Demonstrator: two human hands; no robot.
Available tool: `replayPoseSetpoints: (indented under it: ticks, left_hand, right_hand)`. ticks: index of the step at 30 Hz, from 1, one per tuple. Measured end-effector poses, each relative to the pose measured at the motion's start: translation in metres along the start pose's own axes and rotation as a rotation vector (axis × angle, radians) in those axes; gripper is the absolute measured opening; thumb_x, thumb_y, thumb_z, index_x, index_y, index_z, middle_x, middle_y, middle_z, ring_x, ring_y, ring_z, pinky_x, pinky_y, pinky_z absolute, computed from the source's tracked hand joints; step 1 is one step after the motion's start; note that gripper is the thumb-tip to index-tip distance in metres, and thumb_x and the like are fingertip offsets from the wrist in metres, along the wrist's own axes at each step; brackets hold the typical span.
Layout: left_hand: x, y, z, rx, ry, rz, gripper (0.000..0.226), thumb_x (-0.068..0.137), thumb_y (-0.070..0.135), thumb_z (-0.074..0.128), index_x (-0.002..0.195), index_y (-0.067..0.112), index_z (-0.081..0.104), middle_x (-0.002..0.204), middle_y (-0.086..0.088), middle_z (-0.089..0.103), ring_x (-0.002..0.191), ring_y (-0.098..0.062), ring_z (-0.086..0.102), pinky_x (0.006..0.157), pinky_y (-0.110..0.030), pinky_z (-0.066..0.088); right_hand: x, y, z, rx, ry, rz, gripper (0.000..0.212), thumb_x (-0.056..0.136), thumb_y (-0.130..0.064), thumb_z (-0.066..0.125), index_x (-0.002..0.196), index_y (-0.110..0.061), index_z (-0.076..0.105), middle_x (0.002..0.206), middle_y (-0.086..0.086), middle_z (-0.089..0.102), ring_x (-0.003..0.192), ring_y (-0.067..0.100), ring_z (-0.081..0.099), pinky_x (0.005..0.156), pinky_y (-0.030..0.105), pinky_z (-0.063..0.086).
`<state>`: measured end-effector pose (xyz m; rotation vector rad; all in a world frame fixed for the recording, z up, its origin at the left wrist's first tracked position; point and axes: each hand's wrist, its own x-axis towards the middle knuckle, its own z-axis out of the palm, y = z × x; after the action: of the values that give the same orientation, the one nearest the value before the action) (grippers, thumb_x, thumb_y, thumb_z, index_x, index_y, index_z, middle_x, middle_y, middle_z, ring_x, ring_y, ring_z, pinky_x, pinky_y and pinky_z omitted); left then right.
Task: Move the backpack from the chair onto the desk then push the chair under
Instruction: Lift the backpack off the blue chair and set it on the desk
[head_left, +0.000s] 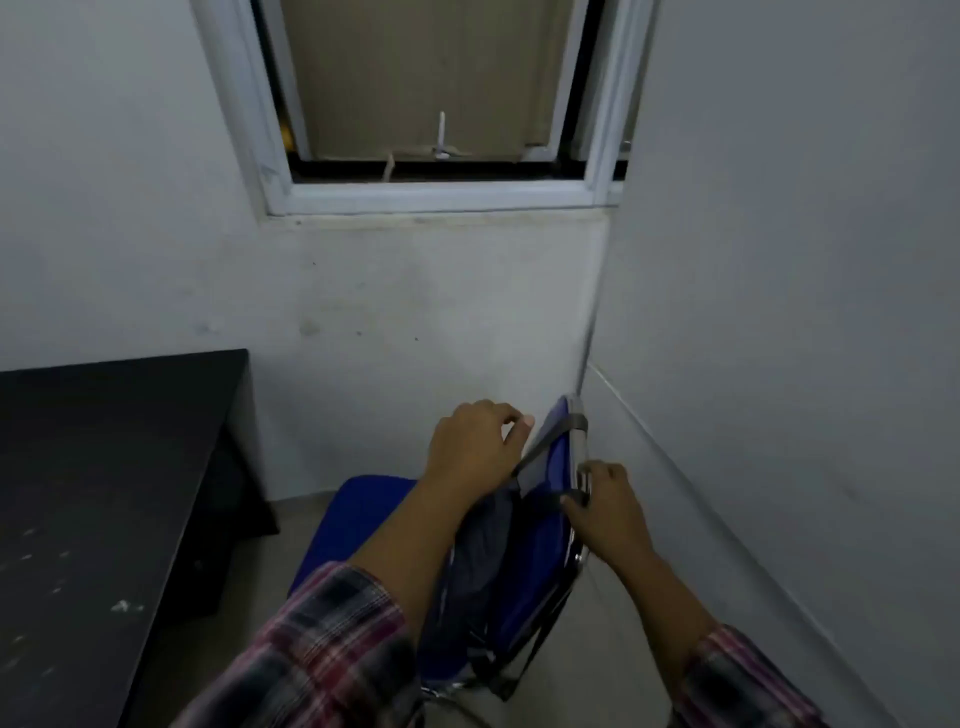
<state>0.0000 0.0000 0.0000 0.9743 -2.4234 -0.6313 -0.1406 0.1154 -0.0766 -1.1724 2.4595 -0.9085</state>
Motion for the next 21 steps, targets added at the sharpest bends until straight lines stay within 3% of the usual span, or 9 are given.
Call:
replayPoseSetpoints:
  ticks: [3,7,10,13,15,18,21]
  left_hand:
    - [-0.007,-0.009,0.013,0.005,-0.071,-0.032,0.044,0.096,0.048,0.042,0.115,0.017,0.067,0.116,-0.009,0.068,0.099,-0.026,0.063,0.084,-0.041,0.053]
    - [-0.013,-0.022,0.026,0.039,-0.153,-0.074,0.048,0.096,0.049,0.042,0.109,0.013,0.07,0.109,-0.011,0.07,0.094,-0.028,0.065,0.081,-0.043,0.054]
    - [-0.011,-0.029,0.029,0.005,-0.175,-0.113,0.049,0.096,0.049,0.042,0.103,0.01,0.071,0.103,-0.011,0.072,0.089,-0.027,0.066,0.077,-0.041,0.056]
    - [-0.004,-0.033,0.031,-0.007,-0.191,-0.121,0.049,0.096,0.047,0.041,0.101,0.009,0.071,0.098,-0.011,0.071,0.087,-0.028,0.066,0.076,-0.041,0.055]
    - [0.005,-0.036,0.033,-0.012,-0.198,-0.124,0.049,0.099,0.043,0.039,0.094,0.004,0.069,0.093,-0.014,0.07,0.085,-0.03,0.065,0.074,-0.04,0.054]
    - [0.018,-0.043,0.038,-0.006,-0.215,-0.126,0.047,0.1,0.038,0.037,0.08,0.003,0.061,0.089,-0.017,0.066,0.082,-0.03,0.061,0.069,-0.036,0.048]
    - [0.032,-0.051,0.043,-0.01,-0.223,-0.158,0.048,0.1,0.038,0.037,0.089,0.001,0.065,0.091,-0.015,0.066,0.081,-0.027,0.059,0.07,-0.035,0.046]
  right_hand:
    - [-0.015,0.008,0.01,-0.041,0.02,0.006,0.051,0.091,-0.034,0.061,0.133,-0.011,0.044,0.114,0.014,0.066,0.09,0.022,0.061,0.069,0.026,0.044]
    - [-0.028,0.005,0.011,-0.292,0.054,0.003,0.071,0.08,-0.058,0.063,0.13,-0.011,0.045,0.099,0.008,0.07,0.084,0.023,0.067,0.058,0.024,0.042]
    - [-0.029,-0.008,0.005,-0.303,0.06,-0.075,0.063,0.077,-0.071,0.055,0.111,-0.018,0.053,0.088,0.003,0.07,0.076,0.02,0.067,0.055,0.024,0.042]
    - [-0.016,-0.02,0.0,-0.24,0.06,-0.152,0.053,0.083,-0.07,0.048,0.096,-0.019,0.055,0.077,0.002,0.066,0.066,0.018,0.062,0.052,0.025,0.041]
    - [0.001,-0.021,-0.003,-0.229,0.077,-0.167,0.044,0.088,-0.057,0.051,0.102,-0.016,0.058,0.09,0.005,0.066,0.08,0.02,0.062,0.059,0.028,0.046]
    - [0.031,-0.014,-0.004,-0.356,-0.001,-0.166,0.042,0.092,-0.042,0.053,0.121,-0.012,0.056,0.121,0.01,0.056,0.112,0.023,0.052,0.083,0.035,0.051]
    - [0.061,-0.008,0.002,-0.367,-0.05,-0.141,0.051,0.093,-0.034,0.054,0.135,-0.009,0.044,0.134,0.013,0.047,0.12,0.025,0.047,0.089,0.035,0.048]
